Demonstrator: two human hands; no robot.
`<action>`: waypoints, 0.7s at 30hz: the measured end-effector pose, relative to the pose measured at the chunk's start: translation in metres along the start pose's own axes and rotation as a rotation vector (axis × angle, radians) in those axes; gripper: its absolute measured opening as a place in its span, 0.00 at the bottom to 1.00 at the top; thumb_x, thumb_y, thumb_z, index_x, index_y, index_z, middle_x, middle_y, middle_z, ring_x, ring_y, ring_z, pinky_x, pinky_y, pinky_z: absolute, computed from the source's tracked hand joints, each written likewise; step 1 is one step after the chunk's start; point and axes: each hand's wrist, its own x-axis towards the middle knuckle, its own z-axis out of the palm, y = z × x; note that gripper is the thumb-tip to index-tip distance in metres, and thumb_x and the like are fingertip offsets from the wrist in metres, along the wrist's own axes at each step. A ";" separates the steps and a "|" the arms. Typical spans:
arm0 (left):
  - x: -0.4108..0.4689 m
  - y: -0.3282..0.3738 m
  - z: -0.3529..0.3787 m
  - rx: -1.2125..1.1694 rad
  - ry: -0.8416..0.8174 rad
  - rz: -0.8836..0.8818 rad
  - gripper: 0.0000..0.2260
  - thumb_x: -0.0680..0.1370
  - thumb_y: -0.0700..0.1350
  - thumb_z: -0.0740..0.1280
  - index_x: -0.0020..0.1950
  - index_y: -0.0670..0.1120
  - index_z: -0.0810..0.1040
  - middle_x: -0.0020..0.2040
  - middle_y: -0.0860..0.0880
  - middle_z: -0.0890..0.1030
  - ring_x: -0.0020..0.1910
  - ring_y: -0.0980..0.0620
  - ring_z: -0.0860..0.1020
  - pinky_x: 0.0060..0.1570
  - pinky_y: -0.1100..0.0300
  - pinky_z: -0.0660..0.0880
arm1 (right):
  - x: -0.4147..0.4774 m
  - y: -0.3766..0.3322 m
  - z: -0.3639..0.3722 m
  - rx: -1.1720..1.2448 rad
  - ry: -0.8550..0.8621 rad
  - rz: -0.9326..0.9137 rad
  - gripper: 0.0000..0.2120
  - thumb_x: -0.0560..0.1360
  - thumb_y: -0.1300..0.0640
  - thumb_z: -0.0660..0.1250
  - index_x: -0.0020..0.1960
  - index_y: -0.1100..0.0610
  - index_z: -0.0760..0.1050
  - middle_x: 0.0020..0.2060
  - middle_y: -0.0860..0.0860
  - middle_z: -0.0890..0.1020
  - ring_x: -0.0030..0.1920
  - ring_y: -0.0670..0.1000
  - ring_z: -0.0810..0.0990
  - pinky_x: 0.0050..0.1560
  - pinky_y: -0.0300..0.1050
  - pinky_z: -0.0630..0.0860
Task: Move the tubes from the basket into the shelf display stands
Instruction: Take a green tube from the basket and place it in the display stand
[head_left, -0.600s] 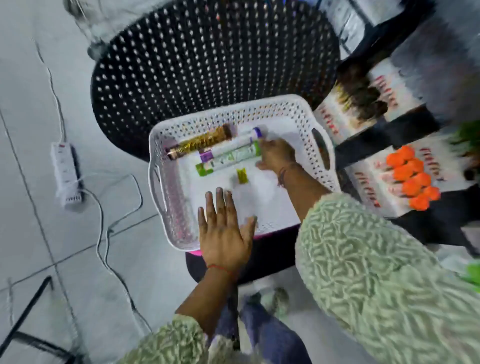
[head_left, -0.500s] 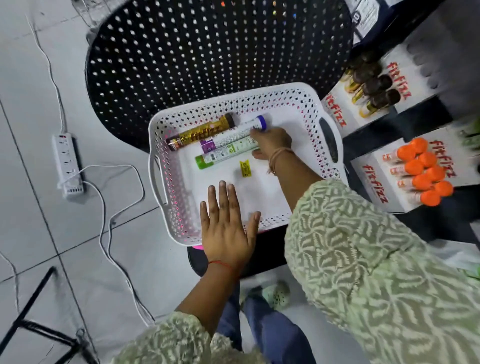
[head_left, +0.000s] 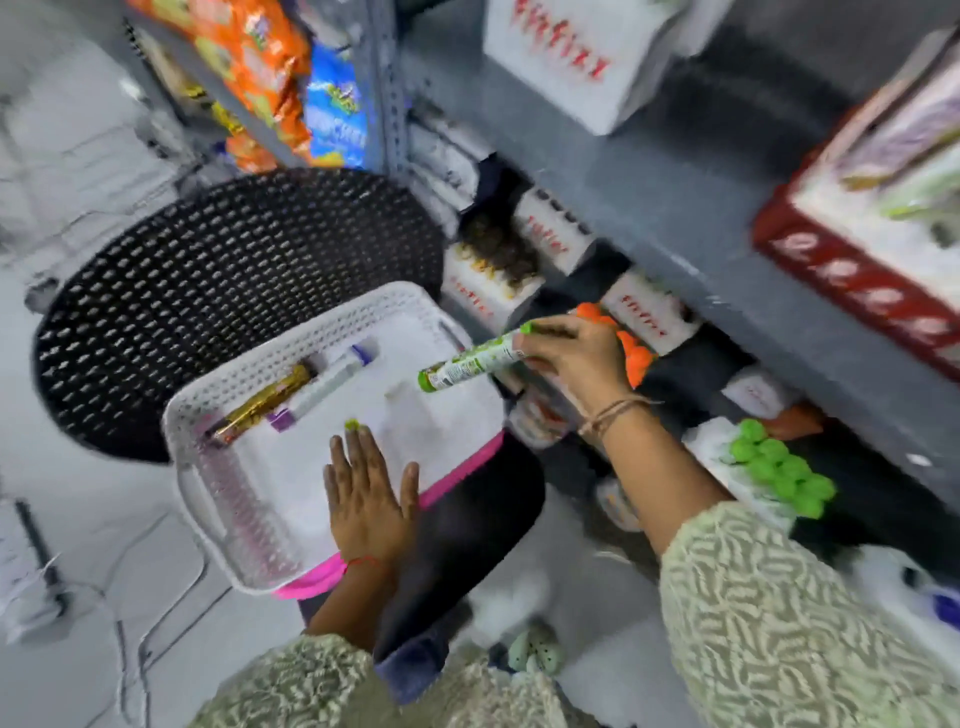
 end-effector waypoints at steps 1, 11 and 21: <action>0.008 0.022 -0.001 -0.021 0.003 0.058 0.36 0.77 0.64 0.39 0.70 0.35 0.57 0.71 0.35 0.62 0.71 0.39 0.56 0.67 0.49 0.48 | -0.011 -0.017 -0.027 -0.050 0.039 -0.054 0.06 0.64 0.67 0.74 0.39 0.60 0.81 0.28 0.53 0.80 0.28 0.49 0.78 0.33 0.40 0.78; -0.008 0.300 -0.015 -0.271 0.129 0.774 0.33 0.78 0.59 0.43 0.70 0.34 0.57 0.71 0.34 0.61 0.70 0.39 0.55 0.68 0.49 0.48 | -0.158 -0.137 -0.271 -0.438 0.638 -0.365 0.13 0.62 0.55 0.76 0.36 0.66 0.81 0.32 0.66 0.83 0.33 0.55 0.76 0.38 0.53 0.75; -0.070 0.380 0.033 -0.143 -0.003 0.985 0.38 0.76 0.64 0.37 0.72 0.36 0.55 0.72 0.37 0.58 0.72 0.41 0.52 0.69 0.53 0.41 | -0.188 -0.179 -0.395 -0.789 0.877 -0.231 0.23 0.62 0.45 0.75 0.37 0.67 0.80 0.31 0.61 0.79 0.36 0.53 0.75 0.32 0.43 0.66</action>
